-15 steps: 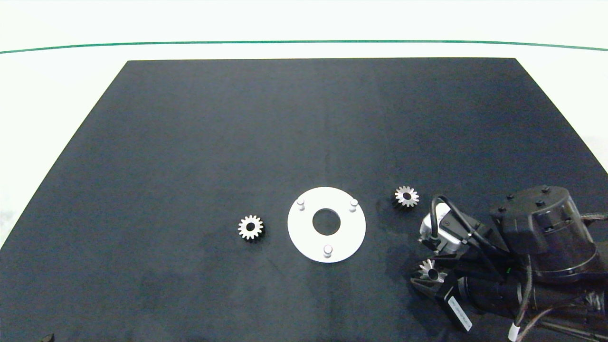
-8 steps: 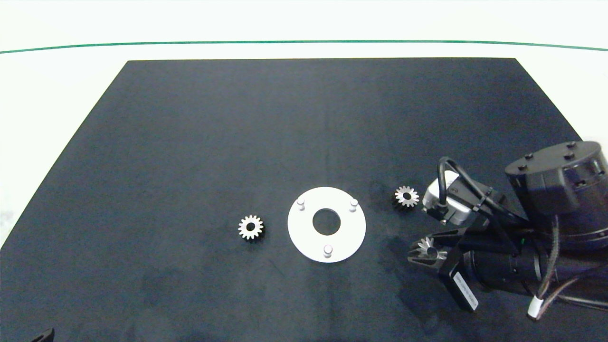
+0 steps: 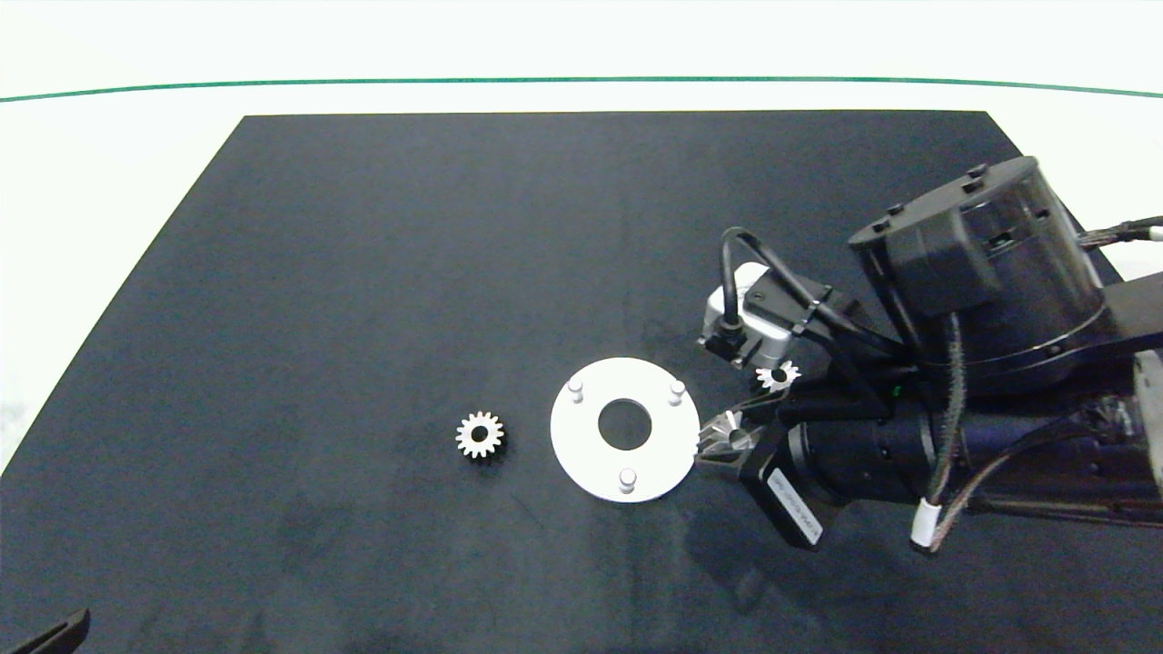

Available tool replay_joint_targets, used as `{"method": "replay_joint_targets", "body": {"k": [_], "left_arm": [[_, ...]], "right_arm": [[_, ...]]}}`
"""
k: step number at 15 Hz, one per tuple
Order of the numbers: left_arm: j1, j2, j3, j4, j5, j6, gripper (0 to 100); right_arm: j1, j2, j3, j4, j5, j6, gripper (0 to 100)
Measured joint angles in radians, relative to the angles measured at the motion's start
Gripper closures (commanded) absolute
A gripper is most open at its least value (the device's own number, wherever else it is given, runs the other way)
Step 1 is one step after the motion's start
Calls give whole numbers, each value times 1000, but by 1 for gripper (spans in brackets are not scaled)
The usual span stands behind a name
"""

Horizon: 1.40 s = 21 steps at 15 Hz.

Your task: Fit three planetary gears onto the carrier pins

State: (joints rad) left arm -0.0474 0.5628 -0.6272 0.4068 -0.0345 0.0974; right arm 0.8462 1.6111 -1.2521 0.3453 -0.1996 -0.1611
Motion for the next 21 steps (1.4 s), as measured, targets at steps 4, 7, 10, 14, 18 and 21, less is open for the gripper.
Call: {"method": "replay_joint_targets", "body": {"k": [4,7,10,14,18,21], "left_arm": [[4,-2,-6,1,3,0,0],[5,-4,-12,0,4,-1,0],[5,-4,-18,1,4,-1,0],[5,-5,-21,1,4,-1,0],[5,-5,-23,0,4,-1,0],[3,-5,-23,0,4,-1,0]], "right_arm": [[60,97,-64,21,-30,-5,96],[88,148,-93,28,-51,-7,96],[98,177,-118,29,-73,-13,96],[99,202,-133,27,-75,-14,96],[98,231,-156,24,-77,-13,96],[96,246,-169,24,-77,-13,96]]}}
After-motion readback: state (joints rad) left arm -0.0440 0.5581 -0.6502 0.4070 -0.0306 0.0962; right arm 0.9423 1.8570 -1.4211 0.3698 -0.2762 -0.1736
